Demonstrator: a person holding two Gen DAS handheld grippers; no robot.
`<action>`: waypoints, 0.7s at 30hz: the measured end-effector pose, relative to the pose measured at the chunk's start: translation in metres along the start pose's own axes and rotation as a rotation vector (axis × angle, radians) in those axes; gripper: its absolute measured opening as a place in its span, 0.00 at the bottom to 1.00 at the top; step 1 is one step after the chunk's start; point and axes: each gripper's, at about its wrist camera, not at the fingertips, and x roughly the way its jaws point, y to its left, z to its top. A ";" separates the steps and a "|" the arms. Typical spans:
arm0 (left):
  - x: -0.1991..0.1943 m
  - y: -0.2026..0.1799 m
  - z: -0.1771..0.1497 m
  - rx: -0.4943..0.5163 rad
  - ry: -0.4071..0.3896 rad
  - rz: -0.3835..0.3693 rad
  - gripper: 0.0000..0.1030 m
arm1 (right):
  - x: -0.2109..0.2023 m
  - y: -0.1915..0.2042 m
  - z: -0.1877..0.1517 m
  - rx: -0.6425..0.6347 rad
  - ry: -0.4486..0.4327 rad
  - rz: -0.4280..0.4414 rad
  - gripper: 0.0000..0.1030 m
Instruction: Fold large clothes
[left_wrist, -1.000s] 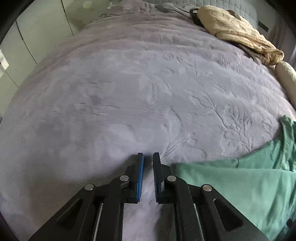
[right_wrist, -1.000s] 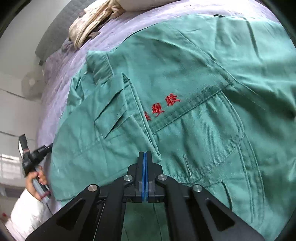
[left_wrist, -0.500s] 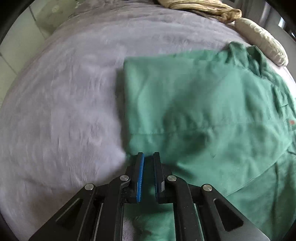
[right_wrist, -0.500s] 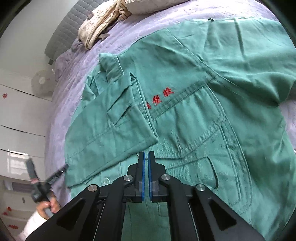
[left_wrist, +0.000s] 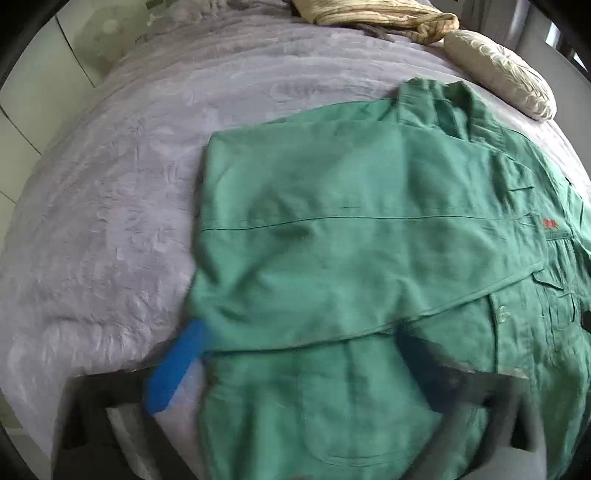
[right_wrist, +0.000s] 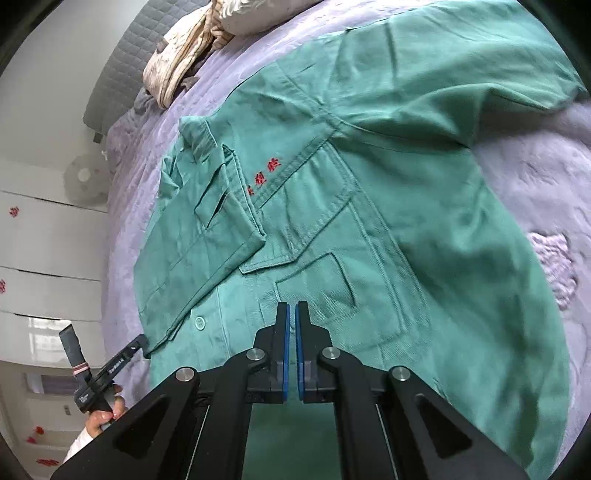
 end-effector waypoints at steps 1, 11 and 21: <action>-0.002 -0.012 -0.003 0.023 -0.003 -0.009 0.99 | -0.003 -0.003 0.000 0.005 0.000 0.004 0.04; 0.002 -0.106 -0.003 0.094 0.078 -0.056 0.99 | -0.037 -0.039 0.013 0.037 -0.040 0.022 0.04; 0.001 -0.189 0.004 0.194 0.115 -0.124 0.99 | -0.093 -0.109 0.049 0.135 -0.155 -0.006 0.72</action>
